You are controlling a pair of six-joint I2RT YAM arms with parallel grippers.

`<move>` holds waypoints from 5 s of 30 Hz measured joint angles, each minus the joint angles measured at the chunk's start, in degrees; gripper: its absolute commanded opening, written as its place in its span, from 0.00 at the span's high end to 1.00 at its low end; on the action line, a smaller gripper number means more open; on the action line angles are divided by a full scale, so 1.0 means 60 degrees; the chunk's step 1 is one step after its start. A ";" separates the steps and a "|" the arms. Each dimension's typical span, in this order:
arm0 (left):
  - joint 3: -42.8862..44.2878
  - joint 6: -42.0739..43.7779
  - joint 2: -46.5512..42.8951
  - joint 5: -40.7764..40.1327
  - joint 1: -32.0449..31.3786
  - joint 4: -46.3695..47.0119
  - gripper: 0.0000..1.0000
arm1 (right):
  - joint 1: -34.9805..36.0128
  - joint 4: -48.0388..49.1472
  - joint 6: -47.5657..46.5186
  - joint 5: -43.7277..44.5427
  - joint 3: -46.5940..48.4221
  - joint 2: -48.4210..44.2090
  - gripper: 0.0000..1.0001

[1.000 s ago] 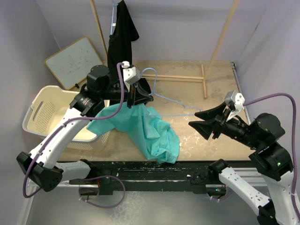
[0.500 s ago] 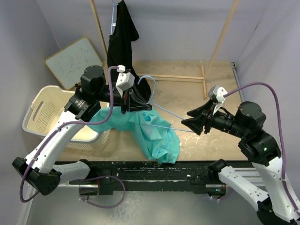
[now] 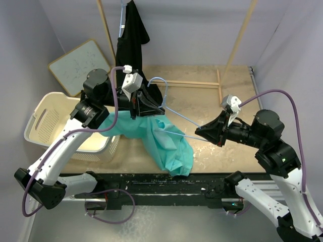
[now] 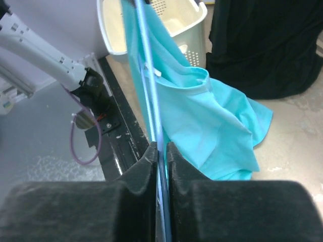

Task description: Remove the t-shirt from the hanger

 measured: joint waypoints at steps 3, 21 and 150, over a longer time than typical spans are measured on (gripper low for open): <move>-0.0069 -0.0098 0.0069 -0.0004 0.0036 0.0266 0.71 | 0.0044 0.0033 0.0011 -0.0208 0.0000 -0.0015 1.00; -0.0710 -0.0146 -0.0922 -0.3814 0.0051 -0.0084 0.01 | 0.0018 -0.2044 0.0688 0.3391 0.1319 -0.0149 1.00; -0.2783 -0.5220 0.4269 -1.2437 -0.3056 -0.2871 0.01 | -0.3126 -0.1158 0.1938 0.5778 -0.1268 -0.2251 0.00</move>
